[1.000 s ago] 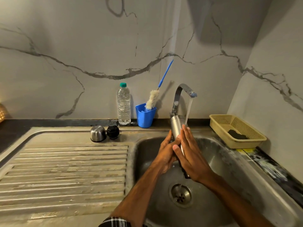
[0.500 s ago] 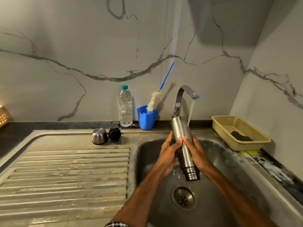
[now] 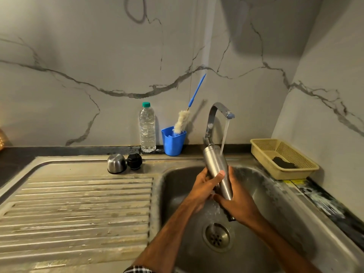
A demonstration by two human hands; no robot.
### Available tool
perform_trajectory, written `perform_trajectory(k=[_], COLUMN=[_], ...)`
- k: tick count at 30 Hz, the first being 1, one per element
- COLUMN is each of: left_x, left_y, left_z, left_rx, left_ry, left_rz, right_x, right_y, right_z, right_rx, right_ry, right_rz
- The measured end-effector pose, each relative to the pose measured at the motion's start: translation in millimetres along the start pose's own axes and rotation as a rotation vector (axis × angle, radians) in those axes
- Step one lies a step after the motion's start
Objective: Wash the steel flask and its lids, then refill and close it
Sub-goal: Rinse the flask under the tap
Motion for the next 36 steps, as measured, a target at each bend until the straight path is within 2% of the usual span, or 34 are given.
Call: perform_trajectory(k=[5,12,16,19,22,26,31,36], left_x=[-4.8,-7.5,-5.8,-5.8,-8.1,-9.1,-3.6,-2.8], left_y=[1.8,-0.5,0.9,2.4,4.4,4.7,1.4,2.9], left_z=[-1.9,1.6,4.5,3.1,-0.7,-0.6,2.1,0.6], left_rx=[-0.027,0.023,0.033,0.059,0.06,0.041,0.044,0.057], left_ry=[-0.087,-0.115,-0.121,-0.131,-0.133,-0.128,-0.172,-0.169], left_rz=[0.036,-0.089,-0.125,-0.113,-0.071,-0.043,-0.078,-0.107], right_x=[3.1,-4.6,-15.1,-14.7,-9.1,-0.5,-1.8,-5.3], right_y=[-4.5,47.5,76.2,80.8,55.7,5.3,1.4,41.6], right_z=[-16.6,-41.8,-43.5,-26.0,-5.5,-3.5,-18.5,-46.5], right_rx=[-0.07,-0.206,-0.171,-0.028,0.086,0.053,-0.256,-0.299], right_ry=[-0.099,-0.109,0.167,0.403,0.466,0.303,-0.062,-0.08], right_rz=[-0.084,-0.092,-0.017,-0.016,-0.028,-0.053,-0.045,-0.056])
Point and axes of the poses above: each hand's wrist, its own y-axis towards the middle knuckle, its own x-axis out of the palm, z = x × y, the point moved 1 cm from there along y, towards the middle knuckle, and after that the axes turned 9 degrees about y, right-handed, at the moved point
